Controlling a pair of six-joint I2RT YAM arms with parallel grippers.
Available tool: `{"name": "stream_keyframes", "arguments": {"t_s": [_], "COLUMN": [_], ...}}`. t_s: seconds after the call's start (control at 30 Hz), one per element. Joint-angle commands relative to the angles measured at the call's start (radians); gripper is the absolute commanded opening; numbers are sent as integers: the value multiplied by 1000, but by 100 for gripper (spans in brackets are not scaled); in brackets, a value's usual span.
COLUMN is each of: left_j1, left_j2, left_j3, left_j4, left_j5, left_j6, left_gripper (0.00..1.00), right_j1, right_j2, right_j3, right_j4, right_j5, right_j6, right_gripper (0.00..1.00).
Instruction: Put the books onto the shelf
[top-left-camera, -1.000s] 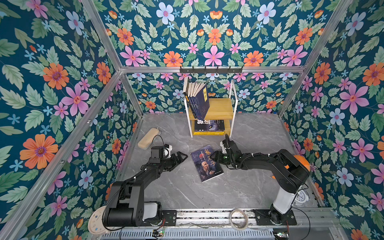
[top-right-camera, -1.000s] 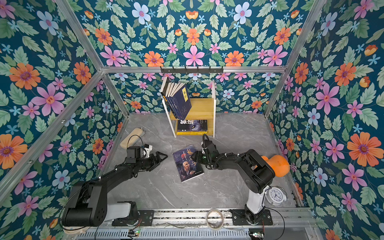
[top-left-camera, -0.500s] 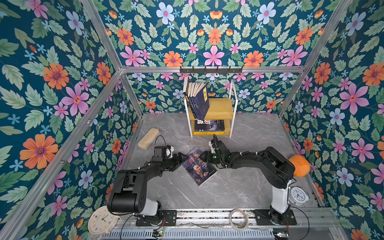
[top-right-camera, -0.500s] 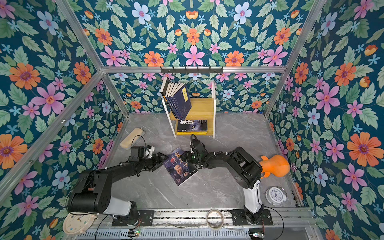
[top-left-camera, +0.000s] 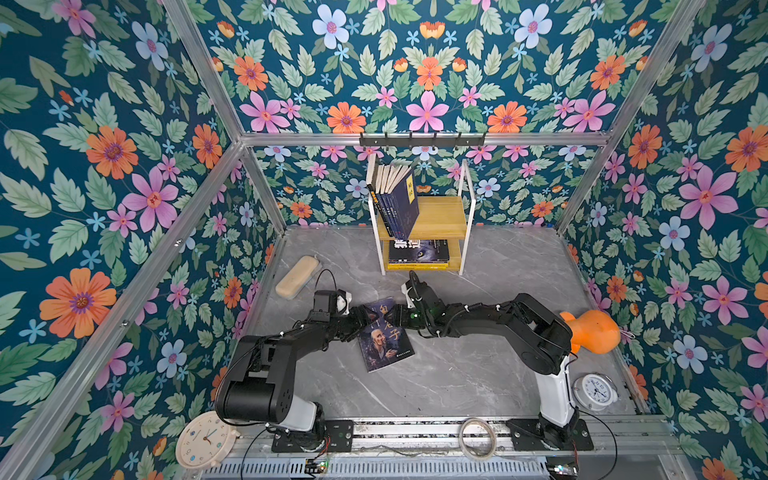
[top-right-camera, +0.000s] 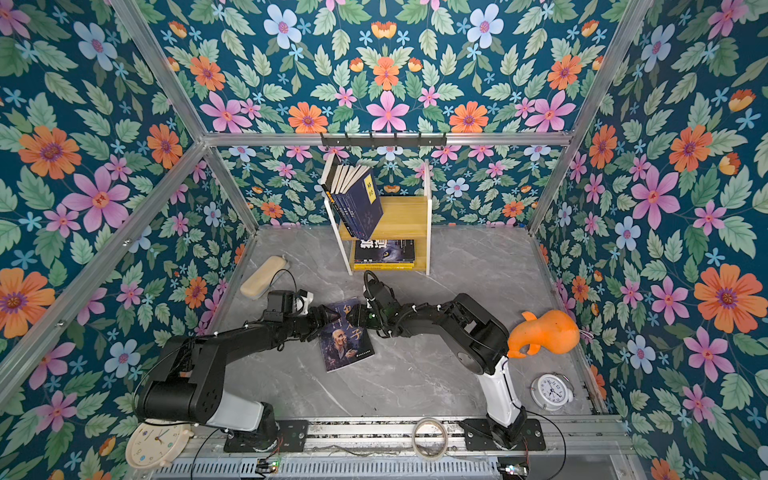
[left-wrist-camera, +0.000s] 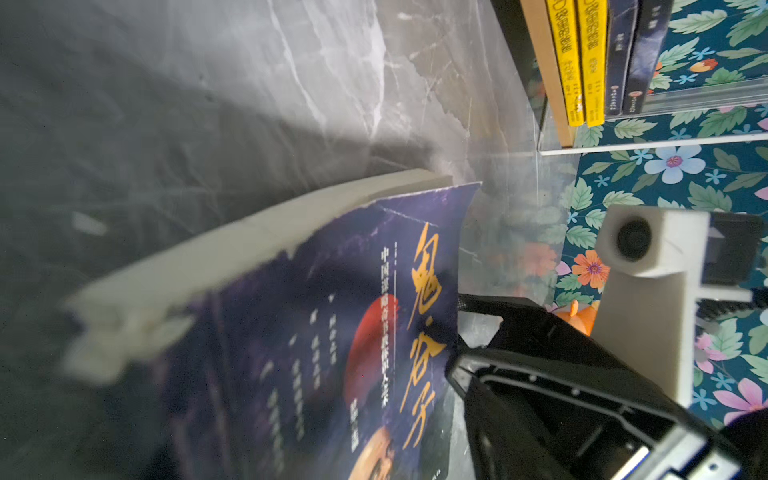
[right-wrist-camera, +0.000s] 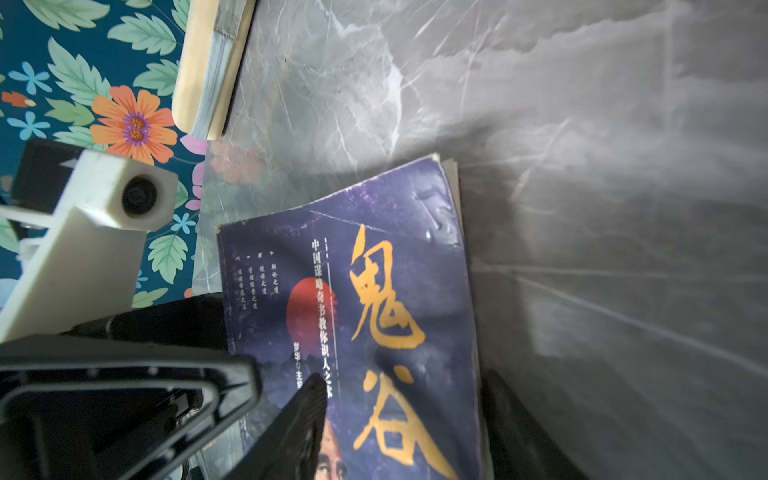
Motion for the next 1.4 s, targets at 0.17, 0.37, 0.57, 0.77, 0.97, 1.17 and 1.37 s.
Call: {"name": "stream_keyframes", "arguments": {"t_s": [0.17,0.37,0.57,0.77,0.97,1.17,1.37], "left_j1": [-2,-2,1,45,83,105,113], "left_j2": [-71,-147,-238,-339,-384,-408,-412], "left_j3": [-2,-2,19,50,163,276,416], "left_j4": [-59,-69,-63,-29,-80,-147,-275], "left_j5": [-8,-18,19,102,250,396,421], "left_j6": [5,43,97,150,250,330,397], "left_gripper": [45,0,0,0,0,0,0], "right_j1": [7,-20,-45,-58,-70,-72,-71], "right_j2": [-2,-117,-296,-501,-691,-817,-858], "right_j3": [-8,-111,-232,-315,-376,-376,-373], "right_j4": [-303,-257,-214,-177,-97,-43,100], "right_j5": [-16,-9,25,61,52,60,-11], "right_j6": [0,5,-21,-106,-200,-286,-368], "right_gripper": [61,62,66,75,92,93,92]}}
